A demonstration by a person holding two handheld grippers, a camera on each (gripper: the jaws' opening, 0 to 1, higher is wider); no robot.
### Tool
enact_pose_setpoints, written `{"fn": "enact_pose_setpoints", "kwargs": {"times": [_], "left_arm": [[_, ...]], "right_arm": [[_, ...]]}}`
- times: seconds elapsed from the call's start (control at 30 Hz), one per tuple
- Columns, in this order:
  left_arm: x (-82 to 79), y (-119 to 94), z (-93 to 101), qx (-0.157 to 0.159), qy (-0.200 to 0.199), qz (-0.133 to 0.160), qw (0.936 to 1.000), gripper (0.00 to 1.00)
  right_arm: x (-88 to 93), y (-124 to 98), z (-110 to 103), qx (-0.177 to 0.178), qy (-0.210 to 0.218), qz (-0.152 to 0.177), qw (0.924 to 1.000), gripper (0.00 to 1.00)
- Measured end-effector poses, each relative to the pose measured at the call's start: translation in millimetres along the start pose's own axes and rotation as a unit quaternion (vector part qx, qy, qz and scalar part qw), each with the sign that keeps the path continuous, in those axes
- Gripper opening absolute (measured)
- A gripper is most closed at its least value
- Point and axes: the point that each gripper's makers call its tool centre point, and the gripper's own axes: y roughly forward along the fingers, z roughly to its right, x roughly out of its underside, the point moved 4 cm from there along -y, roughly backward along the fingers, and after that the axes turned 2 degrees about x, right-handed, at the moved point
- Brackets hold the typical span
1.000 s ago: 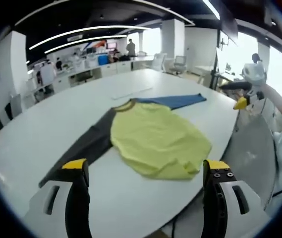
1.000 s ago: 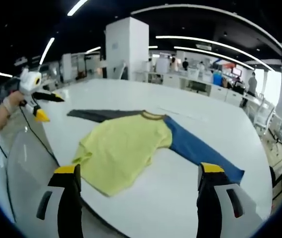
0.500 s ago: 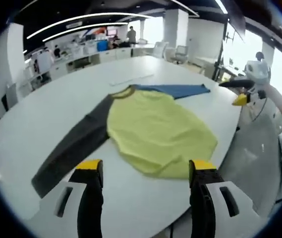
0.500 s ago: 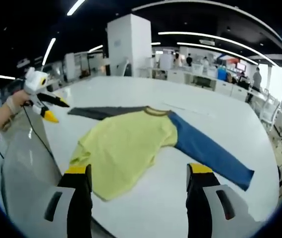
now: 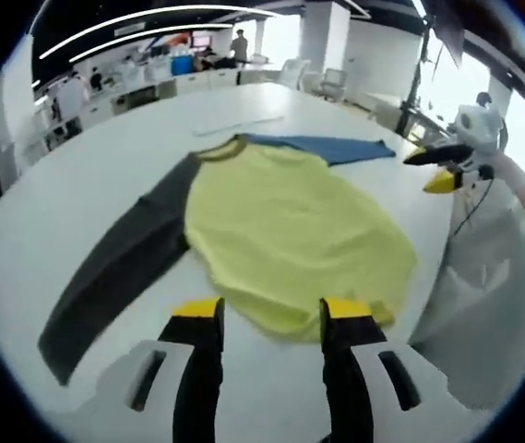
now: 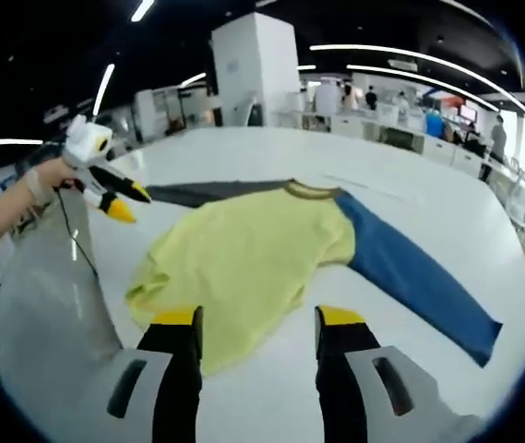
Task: Fold the garment on the visible template until the final outline fits inside the template.
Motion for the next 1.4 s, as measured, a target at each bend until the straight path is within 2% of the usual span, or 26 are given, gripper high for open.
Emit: {"fn": "enact_pose_setpoints", "kwargs": {"times": [0.2,0.4,0.6,0.7,0.8,0.93,1.07,1.4], "left_arm": [[8.3,17.9,2.5,0.019,0.003,-0.024,0.9995,0.4],[13.1,28.3,0.0,0.018,-0.006,-0.025,0.9995,0.39],[14.4,36.1,-8.3,0.007,-0.012,-0.031,0.9994,0.34],[14.6,38.9,-16.9,-0.018,-0.011,-0.035,0.9992,0.34],[13.9,41.0,-16.8,-0.013,-0.018,-0.032,0.9993,0.32],[16.6,45.3,-15.7,-0.008,-0.014,-0.042,0.999,0.31],[19.3,48.1,-15.5,-0.009,-0.015,-0.05,0.9986,0.33],[21.5,52.7,-21.0,-0.026,-0.008,-0.054,0.9982,0.27]], "right_arm": [[5.7,18.0,8.1,-0.002,-0.001,-0.011,0.9999,0.36],[15.4,30.0,12.9,-0.005,0.002,-0.027,0.9996,0.34],[25.5,43.1,15.8,-0.007,0.011,-0.043,0.999,0.34],[26.4,48.2,16.7,-0.006,0.013,-0.045,0.9989,0.33],[27.1,51.9,18.5,-0.004,0.015,-0.048,0.9987,0.29],[29.5,58.0,21.0,-0.006,0.022,-0.052,0.9984,0.29],[33.1,64.5,21.7,-0.01,0.034,-0.056,0.9978,0.25],[39.1,72.6,19.7,-0.014,0.037,-0.068,0.9969,0.24]]}}
